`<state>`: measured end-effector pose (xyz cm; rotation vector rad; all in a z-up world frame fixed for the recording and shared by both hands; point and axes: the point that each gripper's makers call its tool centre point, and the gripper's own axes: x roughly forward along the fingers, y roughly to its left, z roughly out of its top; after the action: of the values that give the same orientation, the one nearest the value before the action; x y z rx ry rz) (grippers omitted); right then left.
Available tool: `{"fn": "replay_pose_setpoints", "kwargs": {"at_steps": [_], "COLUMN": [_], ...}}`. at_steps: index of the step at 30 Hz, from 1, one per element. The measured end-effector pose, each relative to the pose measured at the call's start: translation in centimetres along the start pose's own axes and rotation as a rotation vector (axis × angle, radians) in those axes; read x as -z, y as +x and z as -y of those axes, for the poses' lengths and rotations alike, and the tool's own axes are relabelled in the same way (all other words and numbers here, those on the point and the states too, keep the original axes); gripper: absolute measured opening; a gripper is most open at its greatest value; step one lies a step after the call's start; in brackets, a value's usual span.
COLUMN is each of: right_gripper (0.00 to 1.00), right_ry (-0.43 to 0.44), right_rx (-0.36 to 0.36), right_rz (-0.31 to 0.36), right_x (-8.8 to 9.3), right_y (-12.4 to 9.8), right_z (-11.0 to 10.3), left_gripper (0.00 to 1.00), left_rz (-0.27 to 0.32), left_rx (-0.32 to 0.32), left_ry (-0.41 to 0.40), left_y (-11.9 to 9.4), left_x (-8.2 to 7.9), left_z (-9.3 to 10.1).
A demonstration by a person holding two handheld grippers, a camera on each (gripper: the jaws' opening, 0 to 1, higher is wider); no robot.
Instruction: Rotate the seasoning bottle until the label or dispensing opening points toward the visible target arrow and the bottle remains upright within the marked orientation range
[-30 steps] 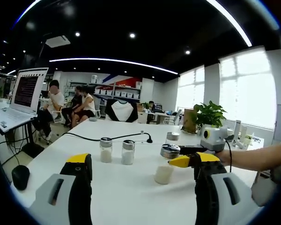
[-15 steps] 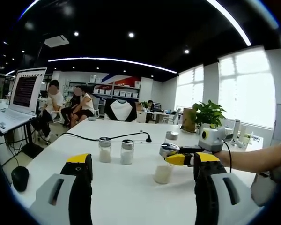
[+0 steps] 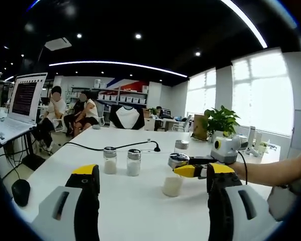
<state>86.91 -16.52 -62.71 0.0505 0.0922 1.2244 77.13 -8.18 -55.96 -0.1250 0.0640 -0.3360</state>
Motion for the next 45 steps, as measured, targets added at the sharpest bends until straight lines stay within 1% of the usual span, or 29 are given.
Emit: {"fn": "replay_pose_setpoints", "kwargs": {"at_steps": [2,7,11,14,23,26,29,45], "right_gripper": [0.39,0.39,0.38,0.38,0.38,0.38,0.38,0.38], "right_ry": [-0.004,-0.013,-0.017,-0.017,-0.027,-0.036,-0.041,-0.064], "right_rx": [0.001,0.014,0.04,0.045,0.069,0.089,0.104,0.199], "right_rz": [-0.002,-0.007,-0.013,-0.009,-0.008,-0.005,-0.01,-0.014], "right_x": [0.0,0.1,0.1,0.2,0.2,0.3,0.3,0.5], "right_y": [0.0,0.0,0.1,0.1,0.1,0.1,0.1,0.4], "right_z": [0.0,0.0,0.1,0.1,0.3,0.4,0.7,0.5], "left_gripper": [0.93,0.94,0.94,0.94,0.95,0.95,0.97,0.97], "left_rz": [0.011,-0.011,-0.011,-0.011,-0.036,-0.034,-0.03,-0.019], "left_rx": [0.006,0.016,0.015,0.011,0.006,0.006,0.013,0.003], "left_ry": [-0.007,0.019,0.016,0.016,0.024,0.028,0.05,0.044], "left_y": [0.0,0.3,0.3,0.4,0.4,0.4,0.4,0.2], "left_x": [-0.1,0.6,0.6,0.6,1.3,1.3,1.2,1.2], "left_z": [0.2,0.6,0.6,0.5,0.5,0.5,0.5,0.2]}}
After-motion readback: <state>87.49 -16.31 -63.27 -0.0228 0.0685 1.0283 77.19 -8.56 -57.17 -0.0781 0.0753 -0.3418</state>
